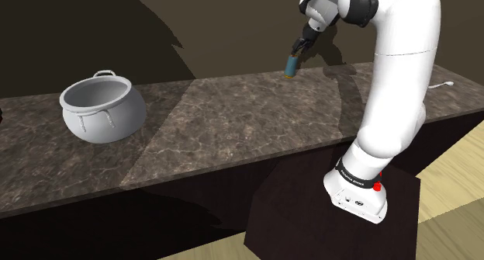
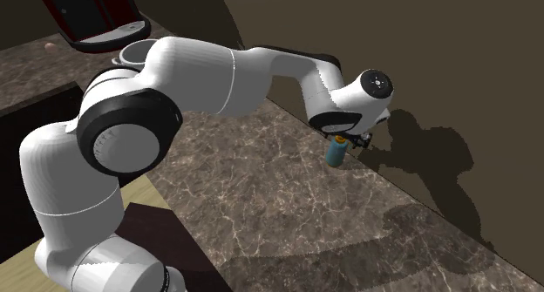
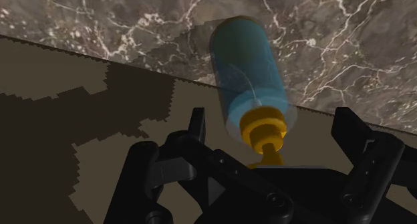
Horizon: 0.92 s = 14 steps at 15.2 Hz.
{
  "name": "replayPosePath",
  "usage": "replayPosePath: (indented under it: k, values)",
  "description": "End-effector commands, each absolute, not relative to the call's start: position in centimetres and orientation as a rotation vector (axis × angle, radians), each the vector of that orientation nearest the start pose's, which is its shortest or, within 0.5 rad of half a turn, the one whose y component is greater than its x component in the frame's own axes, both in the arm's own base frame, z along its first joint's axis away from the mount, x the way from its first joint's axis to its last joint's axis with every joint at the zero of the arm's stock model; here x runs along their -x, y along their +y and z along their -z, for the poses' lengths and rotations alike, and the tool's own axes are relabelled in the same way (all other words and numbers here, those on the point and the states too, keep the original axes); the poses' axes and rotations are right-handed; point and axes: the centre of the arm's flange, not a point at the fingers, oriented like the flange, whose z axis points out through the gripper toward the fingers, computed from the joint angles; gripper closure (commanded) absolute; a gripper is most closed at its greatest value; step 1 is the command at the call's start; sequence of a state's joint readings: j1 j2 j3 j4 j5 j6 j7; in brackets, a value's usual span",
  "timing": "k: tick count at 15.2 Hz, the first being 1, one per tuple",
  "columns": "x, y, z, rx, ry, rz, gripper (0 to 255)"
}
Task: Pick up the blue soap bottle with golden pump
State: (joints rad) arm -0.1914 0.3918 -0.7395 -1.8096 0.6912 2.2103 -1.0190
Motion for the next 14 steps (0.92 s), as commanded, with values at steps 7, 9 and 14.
replayPosePath:
  k: [7,9,14]
  values:
    - [-43.5,-48.0,-35.9,3.011,0.363,0.529,255]
    - [-43.6,-48.1,-35.9,3.011,0.363,0.529,255]
    - [-43.6,-48.2,-35.8,3.011,0.363,0.529,255]
